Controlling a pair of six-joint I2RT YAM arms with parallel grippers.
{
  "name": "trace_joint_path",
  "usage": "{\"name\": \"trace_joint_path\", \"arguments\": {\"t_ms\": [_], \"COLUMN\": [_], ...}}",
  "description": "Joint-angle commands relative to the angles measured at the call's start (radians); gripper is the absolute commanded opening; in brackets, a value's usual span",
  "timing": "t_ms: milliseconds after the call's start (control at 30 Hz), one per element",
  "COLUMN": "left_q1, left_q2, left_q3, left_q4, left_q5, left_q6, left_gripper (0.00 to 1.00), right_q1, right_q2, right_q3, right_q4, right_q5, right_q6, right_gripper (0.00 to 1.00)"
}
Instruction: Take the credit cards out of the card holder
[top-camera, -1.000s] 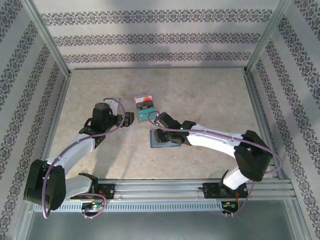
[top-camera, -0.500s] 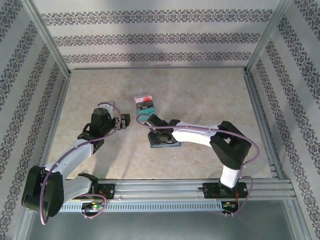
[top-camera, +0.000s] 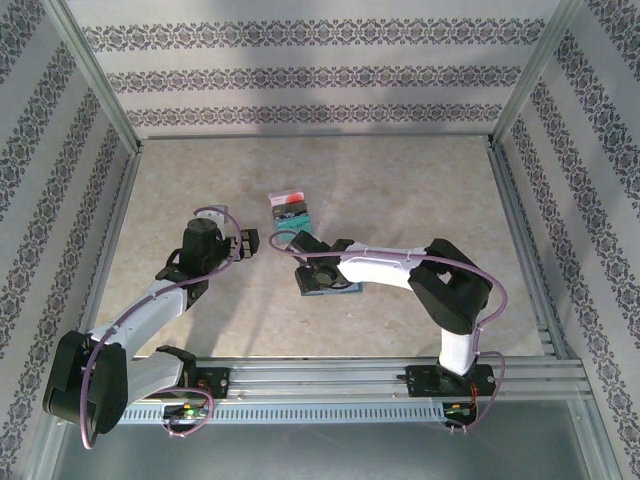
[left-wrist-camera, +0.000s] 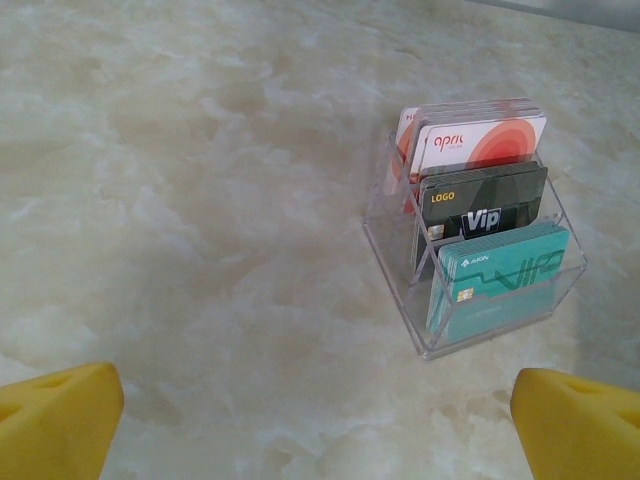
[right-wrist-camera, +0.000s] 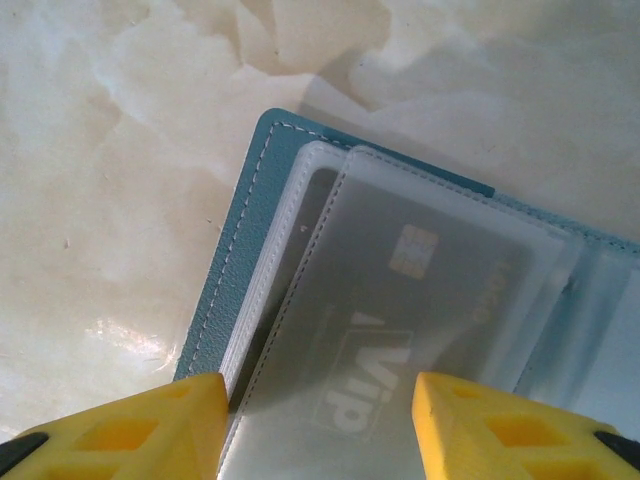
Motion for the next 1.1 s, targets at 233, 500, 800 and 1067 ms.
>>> {"name": "trace_joint_path", "arguments": {"t_ms": [233,500,800,1067], "left_q1": [0.0,-0.005,-0.213,-0.421], "left_q2": [-0.028,-0.057,-0.047,0.078], "left_q3": [0.024,0.044,0.083,0.104], "left_q4": [0.004,-0.044,-0.102,-0.114], "left_q5": [0.017,0.022,-0.159,-0.251], "left_q6": [0.006,0.036,0.101,0.108], "left_gripper": [1.0,1.0,1.0,0.9], "right_q1": [0.005,-0.003,-0.062,-0.131], "right_q2": [0.031,-0.047,-0.172,-0.245], "right_q3": [-0.015,-0.019,-0.135,-0.254], "right_q4": [-0.014,-0.021,-0.02,0.023], "right_q5": [0.017,0.066,0.135,0.117], "right_q6": [0.01,-0.003,0.025,0.05], "right_gripper": [0.29,0.22,0.34,0.37]}}
